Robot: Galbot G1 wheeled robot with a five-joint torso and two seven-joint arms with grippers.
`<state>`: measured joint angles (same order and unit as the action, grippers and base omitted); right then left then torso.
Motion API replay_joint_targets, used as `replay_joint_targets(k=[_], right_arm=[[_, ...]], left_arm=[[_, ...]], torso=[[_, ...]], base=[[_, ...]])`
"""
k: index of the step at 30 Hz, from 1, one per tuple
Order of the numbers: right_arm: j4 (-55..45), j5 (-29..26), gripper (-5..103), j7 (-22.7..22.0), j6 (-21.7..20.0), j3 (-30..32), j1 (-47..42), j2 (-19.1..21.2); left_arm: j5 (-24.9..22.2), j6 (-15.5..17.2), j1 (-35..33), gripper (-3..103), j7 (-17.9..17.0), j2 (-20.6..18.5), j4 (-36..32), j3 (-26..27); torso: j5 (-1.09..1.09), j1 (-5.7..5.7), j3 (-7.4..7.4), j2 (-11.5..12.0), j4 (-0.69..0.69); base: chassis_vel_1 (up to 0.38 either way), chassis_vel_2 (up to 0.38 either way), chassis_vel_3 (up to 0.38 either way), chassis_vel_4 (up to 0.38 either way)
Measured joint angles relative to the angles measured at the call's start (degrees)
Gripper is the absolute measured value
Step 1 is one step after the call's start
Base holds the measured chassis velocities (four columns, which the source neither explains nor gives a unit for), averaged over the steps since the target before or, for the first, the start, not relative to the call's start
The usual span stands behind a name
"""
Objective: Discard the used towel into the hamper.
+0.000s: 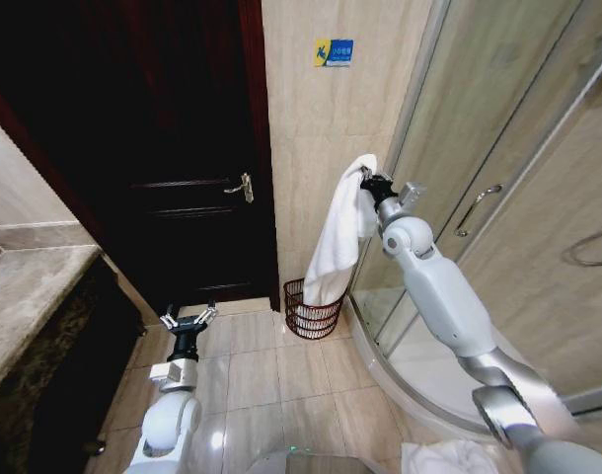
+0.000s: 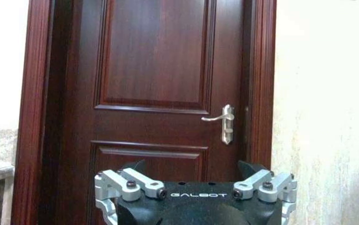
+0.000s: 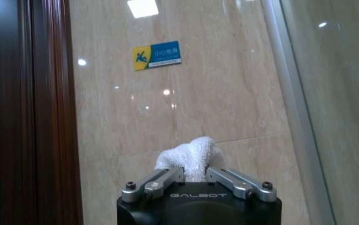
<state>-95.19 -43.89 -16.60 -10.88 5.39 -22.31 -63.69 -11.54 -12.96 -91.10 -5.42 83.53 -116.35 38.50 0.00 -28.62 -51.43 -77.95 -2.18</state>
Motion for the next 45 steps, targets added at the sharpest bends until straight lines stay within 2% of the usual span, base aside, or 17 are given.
replay_joint_targets(k=[16, 29, 41, 45], right_arm=[[-0.4, 0.0, 3, 0.5, 0.0, 0.6, -1.2, -0.4], [-5.3, 1.1, 3, 0.6, -0.5, 2.3, -7.5, 0.7], [-7.1, 1.3, 3, -0.3, -0.7, 2.5, -9.1, 0.3], [-8.2, 1.3, 3, -0.3, -0.6, 2.7, -10.0, 0.3]], left_arm=[[0.2, 0.8, -0.9, 100, -0.2, -0.8, -1.2, 0.0], [0.5, 0.7, -1.2, 100, -0.2, -1.2, -0.9, -0.3], [0.7, 0.4, -1.9, 100, 0.0, -1.0, -1.2, -0.7], [0.9, 0.5, -2.4, 100, 0.3, -0.9, -1.5, -1.0]], torso=[[0.00, 0.01, 0.00, 0.0, 0.00], [0.01, 0.00, 0.00, 0.0, 0.00], [0.01, -0.02, 0.00, 0.0, 0.00], [0.00, 0.35, 0.40, 0.8, -0.01]], base=[[-0.051, 0.052, 0.053, -0.047], [-0.107, 0.112, 0.114, -0.115], [-0.073, 0.088, 0.080, -0.087], [0.000, 0.000, 0.000, 0.000]])
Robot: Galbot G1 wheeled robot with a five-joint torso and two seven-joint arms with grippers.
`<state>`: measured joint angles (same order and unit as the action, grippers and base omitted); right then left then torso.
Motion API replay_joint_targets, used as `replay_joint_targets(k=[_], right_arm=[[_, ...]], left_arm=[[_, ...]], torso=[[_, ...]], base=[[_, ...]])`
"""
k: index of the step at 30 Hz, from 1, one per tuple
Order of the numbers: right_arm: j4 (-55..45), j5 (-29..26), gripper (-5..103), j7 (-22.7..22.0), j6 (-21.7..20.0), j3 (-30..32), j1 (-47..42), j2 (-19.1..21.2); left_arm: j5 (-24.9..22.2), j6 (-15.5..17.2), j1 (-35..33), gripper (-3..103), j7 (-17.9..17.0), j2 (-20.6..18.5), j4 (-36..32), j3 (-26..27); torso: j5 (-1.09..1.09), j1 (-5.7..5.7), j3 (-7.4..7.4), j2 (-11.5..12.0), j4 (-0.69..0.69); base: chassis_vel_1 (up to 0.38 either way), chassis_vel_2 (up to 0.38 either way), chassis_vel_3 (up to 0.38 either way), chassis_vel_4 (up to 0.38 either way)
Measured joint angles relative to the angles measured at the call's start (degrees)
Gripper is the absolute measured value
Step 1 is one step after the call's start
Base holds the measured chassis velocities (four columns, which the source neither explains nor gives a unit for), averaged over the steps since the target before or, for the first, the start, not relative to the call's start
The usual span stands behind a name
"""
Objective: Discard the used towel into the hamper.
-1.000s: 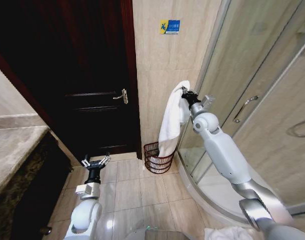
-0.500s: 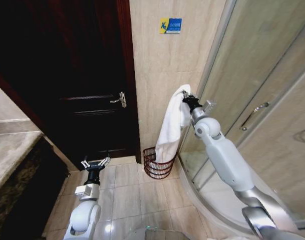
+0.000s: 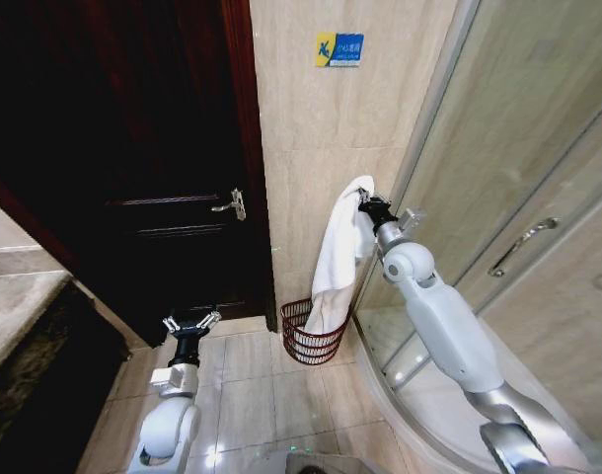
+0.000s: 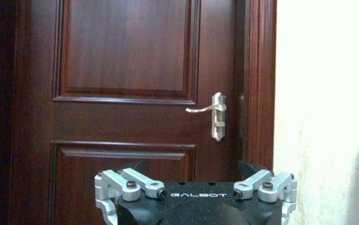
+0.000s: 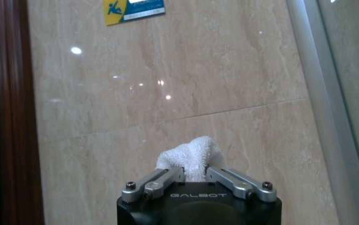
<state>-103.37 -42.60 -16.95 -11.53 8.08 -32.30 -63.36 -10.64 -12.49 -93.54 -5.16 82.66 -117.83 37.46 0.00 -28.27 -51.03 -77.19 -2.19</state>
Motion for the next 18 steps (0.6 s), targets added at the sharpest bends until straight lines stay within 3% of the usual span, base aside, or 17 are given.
replay_joint_targets(k=[10, 18], right_arm=[[-1.2, 0.7, 3, 0.1, 0.4, 0.9, -2.6, -0.5], [1.1, 5.0, 3, 1.6, 1.6, 1.6, -4.1, -4.9]], left_arm=[[0.6, -0.1, -0.2, 100, 0.0, 0.2, 0.0, -0.9], [1.3, -1.2, 0.3, 100, 0.2, 0.1, 1.5, -1.6]], torso=[[0.00, 1.53, 1.77, 3.3, 0.01], [-0.01, 2.88, 3.37, 6.2, 0.01]], base=[[0.000, 0.000, 0.000, 0.000], [0.000, 0.000, 0.000, 0.000]])
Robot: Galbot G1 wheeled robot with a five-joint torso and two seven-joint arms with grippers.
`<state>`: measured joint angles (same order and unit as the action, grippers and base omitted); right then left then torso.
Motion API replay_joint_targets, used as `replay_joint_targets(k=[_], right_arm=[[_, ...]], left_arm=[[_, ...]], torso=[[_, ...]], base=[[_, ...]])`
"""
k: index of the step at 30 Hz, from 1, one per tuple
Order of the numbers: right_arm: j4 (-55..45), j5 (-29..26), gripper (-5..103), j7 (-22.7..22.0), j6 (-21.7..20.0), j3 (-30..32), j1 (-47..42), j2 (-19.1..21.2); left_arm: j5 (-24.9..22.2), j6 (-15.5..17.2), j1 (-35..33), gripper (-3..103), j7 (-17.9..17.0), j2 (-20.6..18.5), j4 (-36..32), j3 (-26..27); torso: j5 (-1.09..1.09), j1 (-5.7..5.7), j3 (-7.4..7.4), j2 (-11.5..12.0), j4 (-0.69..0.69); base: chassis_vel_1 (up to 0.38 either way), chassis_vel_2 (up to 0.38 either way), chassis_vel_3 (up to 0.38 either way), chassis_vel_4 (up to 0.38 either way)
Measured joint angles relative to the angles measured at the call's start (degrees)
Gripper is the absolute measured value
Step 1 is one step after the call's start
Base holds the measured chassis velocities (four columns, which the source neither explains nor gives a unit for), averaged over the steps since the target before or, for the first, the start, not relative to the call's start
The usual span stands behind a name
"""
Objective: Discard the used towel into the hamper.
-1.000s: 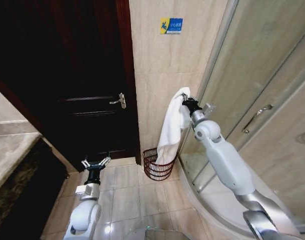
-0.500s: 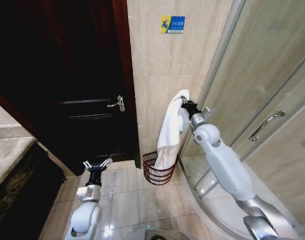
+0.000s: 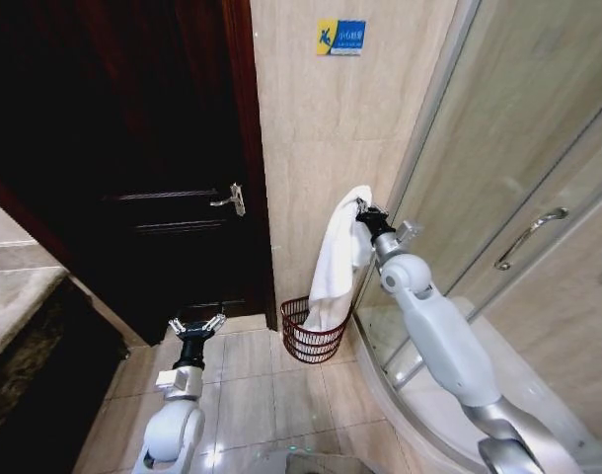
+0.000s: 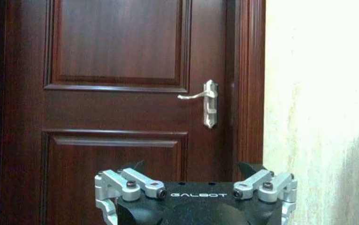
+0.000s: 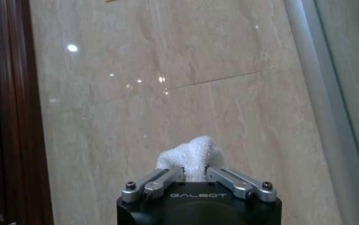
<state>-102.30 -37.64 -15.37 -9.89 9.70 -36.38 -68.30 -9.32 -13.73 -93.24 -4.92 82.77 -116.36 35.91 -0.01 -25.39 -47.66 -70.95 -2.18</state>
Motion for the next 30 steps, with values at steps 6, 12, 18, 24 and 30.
replay_joint_targets(k=[6, 12, 18, 24, 30], right_arm=[[-1.3, 2.8, 3, 0.5, 0.2, 1.0, -3.1, -2.7], [-3.7, 6.7, 3, 2.4, 0.8, 3.8, -9.2, -5.8], [-4.8, 7.4, 3, 3.3, 1.6, 5.8, -15.0, -6.5], [-5.4, 6.9, 3, 3.3, 2.3, 6.3, -17.0, -5.6], [-7.0, 7.0, 3, 3.3, 3.0, 7.1, -19.4, -4.2]], left_arm=[[0.3, -1.1, -0.4, 100, 0.7, -0.5, 0.3, 0.4], [0.4, -2.1, -0.4, 100, 1.2, -0.5, 0.5, 1.1], [1.6, -4.8, -0.6, 100, 1.6, 1.1, 1.6, 0.3], [1.6, -5.7, -1.5, 100, 1.8, 1.3, 1.4, 0.6], [0.9, -5.0, -2.3, 100, 3.1, 1.1, 0.3, 1.0]], torso=[[0.00, 0.93, 1.12, 2.0, 0.00], [0.01, 1.84, 2.13, 4.0, 0.00], [0.01, 2.64, 3.06, 5.7, 0.00], [0.01, 3.34, 4.00, 7.3, 0.00], [0.02, 4.21, 5.07, 9.3, 0.00]], base=[[0.000, 0.000, 0.000, 0.000], [0.000, 0.000, 0.000, 0.000], [0.000, 0.000, 0.000, 0.000], [0.000, 0.000, 0.000, 0.000], [0.000, 0.000, 0.000, 0.000]])
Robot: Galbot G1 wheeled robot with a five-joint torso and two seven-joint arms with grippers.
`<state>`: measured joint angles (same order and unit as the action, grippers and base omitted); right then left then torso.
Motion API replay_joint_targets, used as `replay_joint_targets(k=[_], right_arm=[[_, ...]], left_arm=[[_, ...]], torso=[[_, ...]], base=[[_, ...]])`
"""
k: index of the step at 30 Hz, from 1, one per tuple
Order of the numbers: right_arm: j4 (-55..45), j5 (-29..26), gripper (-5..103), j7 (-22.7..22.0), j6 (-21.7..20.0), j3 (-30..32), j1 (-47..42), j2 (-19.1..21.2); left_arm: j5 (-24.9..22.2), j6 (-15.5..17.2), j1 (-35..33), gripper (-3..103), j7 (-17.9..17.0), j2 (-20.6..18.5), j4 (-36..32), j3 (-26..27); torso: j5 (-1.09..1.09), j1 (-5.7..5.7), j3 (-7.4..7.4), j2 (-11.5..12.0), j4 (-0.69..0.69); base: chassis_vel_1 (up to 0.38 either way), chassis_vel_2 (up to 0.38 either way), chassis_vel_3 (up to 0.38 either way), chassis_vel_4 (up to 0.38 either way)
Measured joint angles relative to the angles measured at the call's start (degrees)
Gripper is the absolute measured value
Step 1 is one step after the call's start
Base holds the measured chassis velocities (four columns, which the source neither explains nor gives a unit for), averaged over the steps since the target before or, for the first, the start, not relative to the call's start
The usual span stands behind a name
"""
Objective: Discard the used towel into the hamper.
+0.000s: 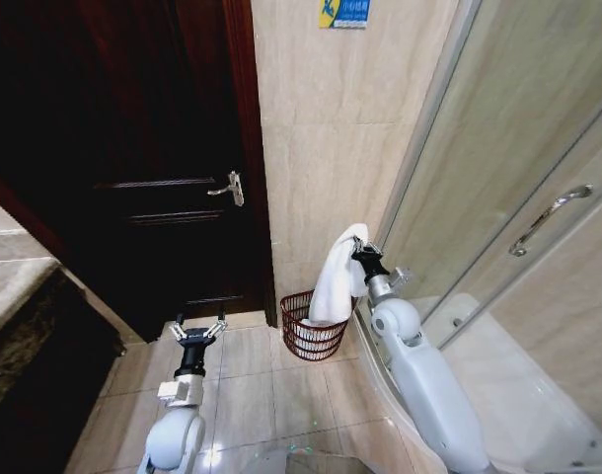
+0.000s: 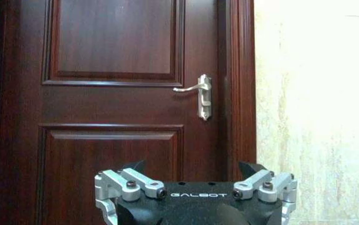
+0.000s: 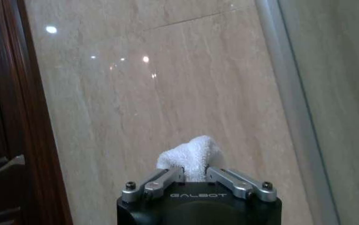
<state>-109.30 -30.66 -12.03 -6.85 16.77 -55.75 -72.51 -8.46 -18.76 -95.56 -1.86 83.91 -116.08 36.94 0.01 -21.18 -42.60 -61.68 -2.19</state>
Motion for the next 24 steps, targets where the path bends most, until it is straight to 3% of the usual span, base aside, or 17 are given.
replay_joint_targets(k=[7, 16, 24], right_arm=[[-0.5, 0.7, 3, 2.0, 1.2, 2.7, -2.2, 1.3], [-1.7, 1.4, 3, 3.5, 2.3, 5.2, -4.2, 2.9], [-2.1, 5.1, 3, 4.6, 3.1, 4.6, -5.4, 2.3]], left_arm=[[-0.5, 1.2, 0.3, 100, 0.2, 0.6, -0.4, -0.8], [-0.8, 1.9, 1.2, 100, -1.9, 0.8, -0.1, -4.8], [-1.2, 2.1, 2.0, 100, -1.9, -0.4, 0.2, -3.9]], torso=[[0.00, 0.85, 0.98, 1.8, 0.00], [0.00, 2.14, 2.62, 4.8, 0.01], [0.00, 3.05, 3.75, 6.8, 0.00]], base=[[0.000, 0.000, 0.000, 0.000], [0.000, 0.000, 0.000, 0.000], [0.000, 0.000, 0.000, 0.000]])
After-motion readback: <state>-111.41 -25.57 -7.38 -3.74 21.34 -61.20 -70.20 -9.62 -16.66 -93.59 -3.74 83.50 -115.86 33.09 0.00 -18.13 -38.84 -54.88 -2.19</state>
